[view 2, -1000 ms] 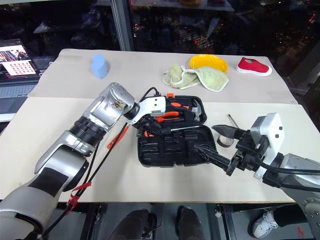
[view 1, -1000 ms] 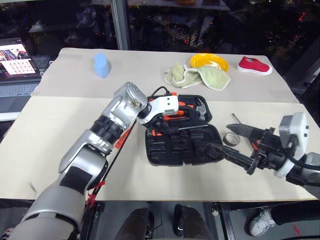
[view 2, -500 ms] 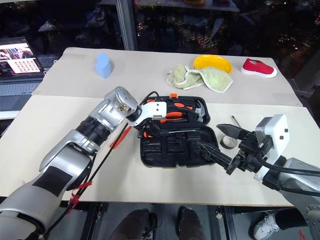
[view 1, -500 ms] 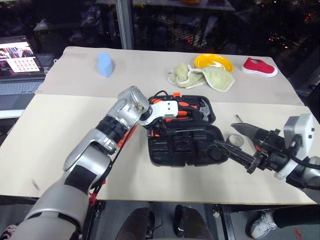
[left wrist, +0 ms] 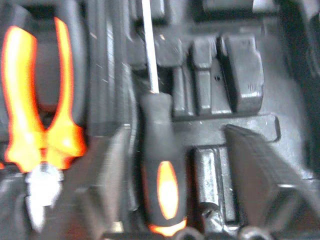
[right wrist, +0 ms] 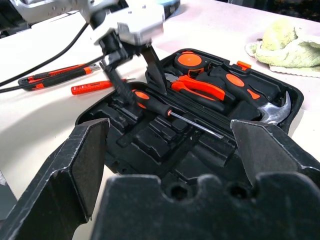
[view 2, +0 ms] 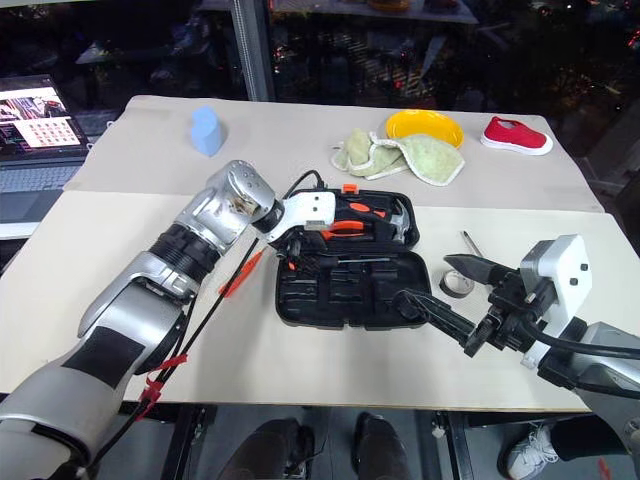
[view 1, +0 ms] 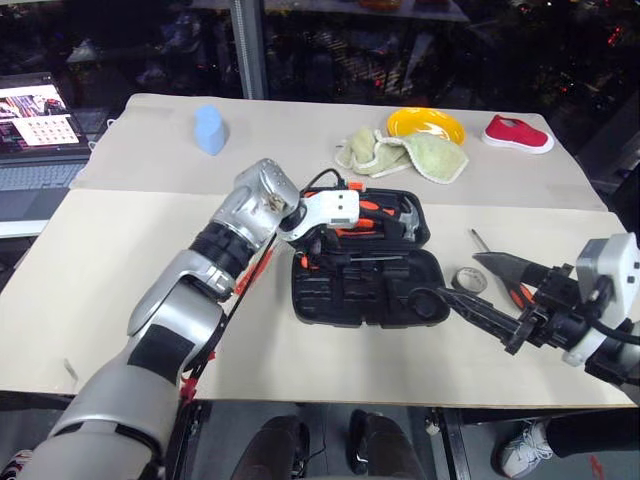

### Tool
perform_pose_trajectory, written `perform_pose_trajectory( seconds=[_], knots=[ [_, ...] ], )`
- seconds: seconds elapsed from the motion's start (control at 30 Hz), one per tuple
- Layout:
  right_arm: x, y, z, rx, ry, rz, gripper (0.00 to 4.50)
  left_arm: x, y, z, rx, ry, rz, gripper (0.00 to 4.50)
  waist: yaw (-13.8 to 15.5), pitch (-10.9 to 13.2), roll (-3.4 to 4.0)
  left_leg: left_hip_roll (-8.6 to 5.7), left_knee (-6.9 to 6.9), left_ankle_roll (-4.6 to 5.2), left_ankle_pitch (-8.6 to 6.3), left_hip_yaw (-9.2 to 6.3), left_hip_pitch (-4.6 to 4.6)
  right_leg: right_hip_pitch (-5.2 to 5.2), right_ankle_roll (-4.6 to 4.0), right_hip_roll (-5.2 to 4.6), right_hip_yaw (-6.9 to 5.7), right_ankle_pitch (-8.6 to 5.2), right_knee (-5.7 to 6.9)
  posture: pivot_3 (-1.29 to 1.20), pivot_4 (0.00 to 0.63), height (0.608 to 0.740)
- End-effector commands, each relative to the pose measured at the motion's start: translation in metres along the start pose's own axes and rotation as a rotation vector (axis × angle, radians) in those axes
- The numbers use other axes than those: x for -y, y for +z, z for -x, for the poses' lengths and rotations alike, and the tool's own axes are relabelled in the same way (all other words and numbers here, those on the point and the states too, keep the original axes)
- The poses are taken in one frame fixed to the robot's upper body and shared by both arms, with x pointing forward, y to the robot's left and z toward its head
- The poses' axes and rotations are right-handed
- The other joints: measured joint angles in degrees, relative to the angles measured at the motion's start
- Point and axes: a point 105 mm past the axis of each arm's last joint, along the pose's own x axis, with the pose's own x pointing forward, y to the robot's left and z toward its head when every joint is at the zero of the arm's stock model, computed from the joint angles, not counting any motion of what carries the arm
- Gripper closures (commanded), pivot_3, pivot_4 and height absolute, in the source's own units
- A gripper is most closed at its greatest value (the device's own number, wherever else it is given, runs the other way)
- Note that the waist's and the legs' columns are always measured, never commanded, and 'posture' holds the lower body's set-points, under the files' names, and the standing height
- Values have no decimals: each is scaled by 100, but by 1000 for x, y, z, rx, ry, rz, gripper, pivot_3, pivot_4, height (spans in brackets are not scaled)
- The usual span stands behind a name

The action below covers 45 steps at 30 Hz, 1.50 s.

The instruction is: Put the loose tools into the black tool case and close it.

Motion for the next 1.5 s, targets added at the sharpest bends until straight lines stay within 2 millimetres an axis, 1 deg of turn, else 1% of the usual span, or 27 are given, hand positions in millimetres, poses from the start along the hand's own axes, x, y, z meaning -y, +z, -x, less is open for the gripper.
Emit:
perform_pose_trajectory(
  seconds=[0.03, 0.07, 0.23, 0.4, 0.6, 0.77, 1.0, 1.07, 1.27, 1.33, 1.43, 1.5],
  knots=[
    [-6, 10, 2, 39, 5, 45, 0, -4, 7, 0, 13, 29, -64, 4385, -3, 0, 0, 0, 0, 0, 0, 0, -1, 0, 0, 0, 0, 0, 0, 0, 150, 732],
    [-6, 10, 2, 38, 4, 44, 0, -3, 5, -2, 9, 26, -71, 4453, -4, 0, 0, 0, 0, 0, 0, 1, 0, 0, 0, 0, 0, 0, 0, 0, 150, 732],
    [-7, 10, 4, 35, 1, 42, 0, -1, 5, -11, 8, 14, -78, 4453, -2, 0, 0, 0, 0, 0, 0, 2, 0, 0, 0, 0, 0, 0, -1, 0, 150, 732],
    [-9, 9, 4, 36, 1, 36, 0, -3, 2, -20, -31, 27, -100, 4453, -3, 0, 0, 0, 0, 0, 0, 3, 1, 0, 1, 1, 1, 0, 0, 0, 150, 732],
    [-10, 10, 3, 50, -5, 30, 0, -5, 0, -26, -41, 45, -118, 4453, -4, 0, 0, 0, 0, 1, 0, 4, 1, 0, 1, 0, 2, 0, 0, 0, 150, 732],
    [-9, 9, 4, 52, -11, 26, 0, -1, -1, -31, -50, 22, -132, 4453, 2, -1, 1, 0, 0, 2, -1, 4, 1, 1, 1, -1, 3, 1, 0, 0, 150, 732],
    [-7, 10, 4, 54, -17, 25, 0, 5, -5, -41, -82, 3, -197, 4453, 14, -3, 4, 0, 0, 3, -2, 5, 2, 3, 1, 0, 3, 1, 0, 0, 150, 732],
    [-6, 9, 4, 53, -21, 24, 0, 5, -9, -46, -109, 6, -248, 4453, 16, -5, 6, 0, 0, 3, -2, 4, 5, 5, 1, -1, 3, 1, 0, 0, 150, 732],
    [-5, 8, 4, 54, -29, 21, 0, 5, -16, -54, -141, 11, -297, 4453, 45, -17, 18, 0, 0, 8, -5, 5, 15, 17, 2, -3, 3, 1, -2, 0, 150, 732],
    [-5, 7, 4, 52, -33, 19, 0, 4, -14, -55, -132, 16, -299, 4453, 46, -19, 19, 0, 0, 10, -6, 5, 18, 20, 3, -4, 4, 1, -3, 0, 150, 732],
    [-4, 4, 5, 43, -44, 17, 0, -2, -4, -48, -72, 39, -260, 4453, 54, -20, 19, 0, 1, 15, -9, 5, 25, 26, 4, -4, 4, 0, -2, 0, 150, 732],
    [-2, -1, 6, 21, -60, 26, 0, -6, 8, -37, 38, 48, -184, 4453, 53, -20, 19, 0, 3, 17, -10, 7, 24, 26, 5, -3, 4, 1, -2, 0, 150, 732]
  ],
)
